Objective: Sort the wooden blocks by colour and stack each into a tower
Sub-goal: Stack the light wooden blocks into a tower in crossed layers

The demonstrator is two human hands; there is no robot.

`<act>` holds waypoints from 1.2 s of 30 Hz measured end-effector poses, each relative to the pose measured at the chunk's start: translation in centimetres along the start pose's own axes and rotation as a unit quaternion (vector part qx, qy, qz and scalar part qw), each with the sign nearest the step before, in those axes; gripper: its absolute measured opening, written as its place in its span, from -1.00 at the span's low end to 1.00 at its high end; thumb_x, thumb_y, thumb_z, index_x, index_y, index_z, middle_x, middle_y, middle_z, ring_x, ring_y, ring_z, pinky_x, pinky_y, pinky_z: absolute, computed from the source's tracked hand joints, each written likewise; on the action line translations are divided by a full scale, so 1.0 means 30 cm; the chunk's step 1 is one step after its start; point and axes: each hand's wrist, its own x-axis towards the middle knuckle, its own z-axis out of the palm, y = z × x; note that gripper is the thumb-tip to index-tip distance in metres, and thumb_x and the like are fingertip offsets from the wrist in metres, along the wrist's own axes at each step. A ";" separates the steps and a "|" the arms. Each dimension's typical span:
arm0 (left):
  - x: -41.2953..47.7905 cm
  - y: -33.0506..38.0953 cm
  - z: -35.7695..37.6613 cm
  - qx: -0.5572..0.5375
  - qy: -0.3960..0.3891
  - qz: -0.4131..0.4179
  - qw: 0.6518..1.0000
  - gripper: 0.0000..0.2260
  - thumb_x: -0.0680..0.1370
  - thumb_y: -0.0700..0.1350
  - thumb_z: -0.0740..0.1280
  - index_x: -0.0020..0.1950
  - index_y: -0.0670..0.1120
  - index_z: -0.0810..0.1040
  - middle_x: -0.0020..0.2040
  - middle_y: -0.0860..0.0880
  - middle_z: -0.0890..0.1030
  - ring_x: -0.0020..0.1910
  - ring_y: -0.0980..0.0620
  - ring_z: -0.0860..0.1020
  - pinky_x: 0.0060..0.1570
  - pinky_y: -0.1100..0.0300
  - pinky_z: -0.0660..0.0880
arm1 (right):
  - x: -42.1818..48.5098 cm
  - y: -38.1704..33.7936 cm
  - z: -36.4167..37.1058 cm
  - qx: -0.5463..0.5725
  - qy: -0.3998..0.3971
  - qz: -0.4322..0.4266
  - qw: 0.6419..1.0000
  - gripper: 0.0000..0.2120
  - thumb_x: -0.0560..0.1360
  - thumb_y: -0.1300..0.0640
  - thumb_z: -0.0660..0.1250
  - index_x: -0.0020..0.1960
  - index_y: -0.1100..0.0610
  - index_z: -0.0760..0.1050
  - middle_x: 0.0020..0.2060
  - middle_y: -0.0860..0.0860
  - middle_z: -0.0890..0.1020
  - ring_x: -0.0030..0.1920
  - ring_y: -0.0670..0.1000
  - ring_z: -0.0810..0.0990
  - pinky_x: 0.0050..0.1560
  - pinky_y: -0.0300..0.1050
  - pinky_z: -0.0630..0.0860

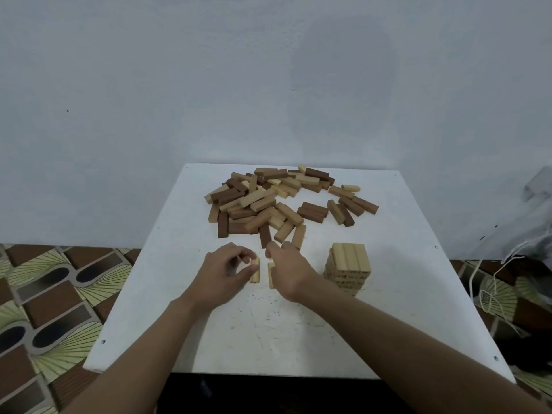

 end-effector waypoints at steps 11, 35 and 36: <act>0.161 -0.141 -0.093 0.065 0.155 -0.031 0.985 -0.81 0.62 0.06 0.25 0.08 0.01 0.59 0.05 0.02 0.56 0.08 0.03 0.46 0.02 0.34 0.34 | 0.142 -0.024 -0.162 -0.013 0.104 -0.037 0.994 -0.88 0.58 0.15 0.19 -0.07 0.12 0.49 -0.09 0.04 0.56 -0.13 0.04 0.53 -0.10 -0.01 0.54; 0.263 -0.208 -0.094 0.139 0.133 -0.011 0.981 -0.67 0.63 0.11 0.15 0.30 0.02 0.51 0.46 0.08 0.40 0.39 0.01 0.39 0.32 -0.07 0.39 | 0.630 0.202 -0.262 -0.215 0.052 -0.005 0.975 -0.89 0.61 0.15 0.19 0.11 0.11 0.43 -0.11 0.03 0.51 -0.09 0.08 0.46 -0.23 -0.08 0.32; 0.262 -0.209 -0.094 0.142 0.130 -0.012 0.981 -0.67 0.63 0.12 0.15 0.30 0.03 0.51 0.46 0.08 0.39 0.39 0.00 0.38 0.32 -0.07 0.39 | 0.636 0.203 -0.256 -0.223 0.068 -0.009 0.972 -0.88 0.61 0.14 0.20 0.12 0.12 0.44 -0.08 0.04 0.55 -0.09 0.09 0.49 -0.24 -0.08 0.32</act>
